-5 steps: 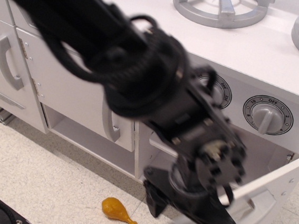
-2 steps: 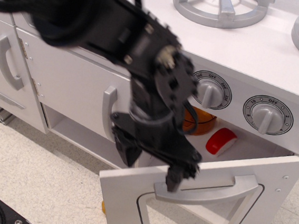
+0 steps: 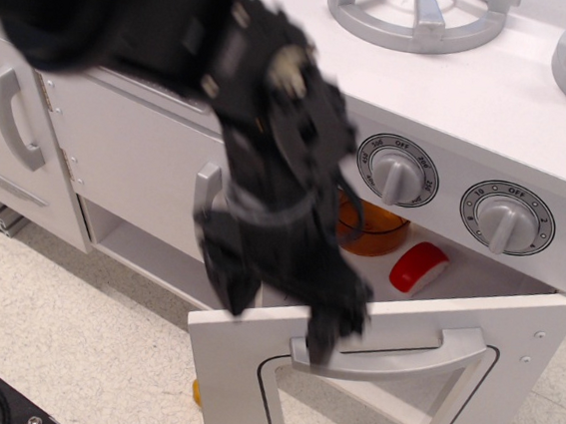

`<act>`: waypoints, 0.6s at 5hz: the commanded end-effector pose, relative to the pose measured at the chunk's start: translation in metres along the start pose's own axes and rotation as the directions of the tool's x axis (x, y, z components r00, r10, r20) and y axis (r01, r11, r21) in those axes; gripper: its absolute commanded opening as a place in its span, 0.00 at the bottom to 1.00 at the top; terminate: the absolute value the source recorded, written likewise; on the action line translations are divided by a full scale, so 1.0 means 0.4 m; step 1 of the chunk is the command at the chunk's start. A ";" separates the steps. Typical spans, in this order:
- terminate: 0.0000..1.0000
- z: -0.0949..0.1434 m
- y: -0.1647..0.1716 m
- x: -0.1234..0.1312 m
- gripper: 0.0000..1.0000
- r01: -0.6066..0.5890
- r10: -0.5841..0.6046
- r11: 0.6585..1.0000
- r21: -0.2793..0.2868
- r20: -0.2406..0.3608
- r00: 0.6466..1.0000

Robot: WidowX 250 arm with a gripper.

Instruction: Close oven

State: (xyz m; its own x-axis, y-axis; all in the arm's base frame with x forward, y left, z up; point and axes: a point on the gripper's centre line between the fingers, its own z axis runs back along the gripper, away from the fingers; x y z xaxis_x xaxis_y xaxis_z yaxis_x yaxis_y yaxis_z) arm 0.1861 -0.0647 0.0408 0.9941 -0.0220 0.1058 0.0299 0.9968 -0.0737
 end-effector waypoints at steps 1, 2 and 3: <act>0.00 -0.088 -0.033 -0.043 1.00 0.021 -0.020 0.999 -0.038 0.015 1.000; 0.00 -0.139 -0.043 -0.035 1.00 -0.009 0.009 1.000 0.006 -0.006 1.000; 0.00 -0.160 -0.018 0.009 1.00 -0.072 0.071 0.996 0.044 0.020 0.997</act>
State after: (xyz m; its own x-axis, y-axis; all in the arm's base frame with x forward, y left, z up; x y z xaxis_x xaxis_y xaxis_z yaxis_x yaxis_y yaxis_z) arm 0.1932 -0.0782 -0.0291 0.9938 0.0533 0.0977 -0.0512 0.9984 -0.0244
